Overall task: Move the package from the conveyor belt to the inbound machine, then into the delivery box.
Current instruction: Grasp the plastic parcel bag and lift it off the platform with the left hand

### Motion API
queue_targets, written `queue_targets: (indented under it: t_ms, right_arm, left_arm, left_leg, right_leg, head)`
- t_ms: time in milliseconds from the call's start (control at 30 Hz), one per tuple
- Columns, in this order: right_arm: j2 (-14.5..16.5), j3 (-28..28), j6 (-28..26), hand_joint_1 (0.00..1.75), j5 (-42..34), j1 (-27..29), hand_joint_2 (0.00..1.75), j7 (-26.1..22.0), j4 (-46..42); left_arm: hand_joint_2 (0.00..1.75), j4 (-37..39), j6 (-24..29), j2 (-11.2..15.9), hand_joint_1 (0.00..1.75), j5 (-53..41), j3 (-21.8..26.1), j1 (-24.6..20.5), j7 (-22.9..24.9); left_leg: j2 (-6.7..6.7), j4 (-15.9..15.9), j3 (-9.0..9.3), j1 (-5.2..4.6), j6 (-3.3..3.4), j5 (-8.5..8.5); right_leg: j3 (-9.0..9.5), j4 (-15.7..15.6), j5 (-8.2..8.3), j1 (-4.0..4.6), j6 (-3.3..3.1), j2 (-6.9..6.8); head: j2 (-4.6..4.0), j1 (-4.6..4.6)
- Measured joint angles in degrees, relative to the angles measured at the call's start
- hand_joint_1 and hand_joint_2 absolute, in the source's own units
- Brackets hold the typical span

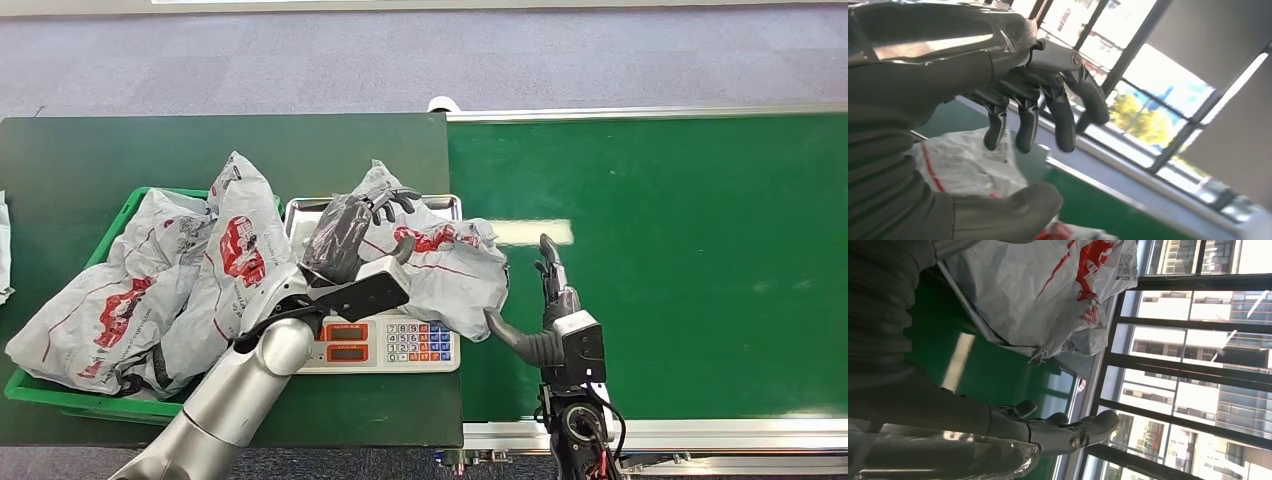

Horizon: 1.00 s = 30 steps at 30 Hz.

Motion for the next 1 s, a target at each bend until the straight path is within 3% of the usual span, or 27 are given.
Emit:
queue_targets:
  t_ms: [167,333,500,833,867,1000]
  right_arm:
    - [0.0,0.0,1.0,0.0,-0.1,-1.0,1.75,-0.8,2.2]
    - [0.0,0.0,1.0,0.0,-0.1,-1.2,1.75,-0.9,2.8]
    - [0.0,-0.1,1.4,0.0,0.7,-1.7,1.75,-1.0,5.0]
    - [0.0,0.0,1.6,0.0,2.0,-2.8,1.75,-0.9,7.3]
    - [0.0,0.0,1.5,0.0,2.1,-2.9,1.75,-0.9,7.7]
    - [0.0,0.1,1.4,0.0,2.1,-3.4,1.75,-0.9,8.9]
  left_arm:
    - [1.75,8.1,-3.6,-0.6,0.0,-9.7,-3.0,-3.6,5.4]
    - [1.75,10.4,-4.1,-0.7,0.0,-10.2,-3.6,-4.6,5.7]
    - [1.75,21.8,-11.9,-1.3,0.0,-14.0,-4.8,-9.8,8.1]
    - [1.75,28.6,-13.6,-1.4,0.03,-19.5,-7.5,-13.2,9.2]
    - [1.75,28.8,-13.8,-1.5,0.1,-19.5,-7.6,-13.2,9.0]
    - [1.75,28.9,-14.2,-1.8,1.48,-19.5,-7.7,-13.1,7.9]
  left_leg:
    - [0.04,0.0,0.02,0.0,0.0,0.01]
    - [0.04,0.0,0.02,0.0,0.0,0.01]
    - [0.03,0.0,-0.01,0.0,0.0,0.0]
    - [0.02,0.0,0.17,0.0,0.0,0.01]
    - [0.02,0.0,0.19,0.0,0.0,0.01]
    - [-0.03,0.0,0.24,0.0,0.0,0.01]
  right_leg:
    - [0.02,0.0,0.02,0.0,0.0,0.01]
    - [0.02,0.0,0.02,0.0,0.0,0.01]
    - [0.0,0.0,0.01,0.0,0.0,0.01]
    - [0.2,0.0,0.01,0.0,-0.01,0.0]
    - [0.23,0.0,0.01,0.0,-0.01,0.0]
    - [0.29,0.0,0.01,0.0,-0.01,-0.01]
  head:
    - [0.01,0.0]
    - [0.01,-0.01]
    - [0.0,-0.01]
    - [0.01,-0.01]
    - [0.01,-0.01]
    - [0.01,-0.01]
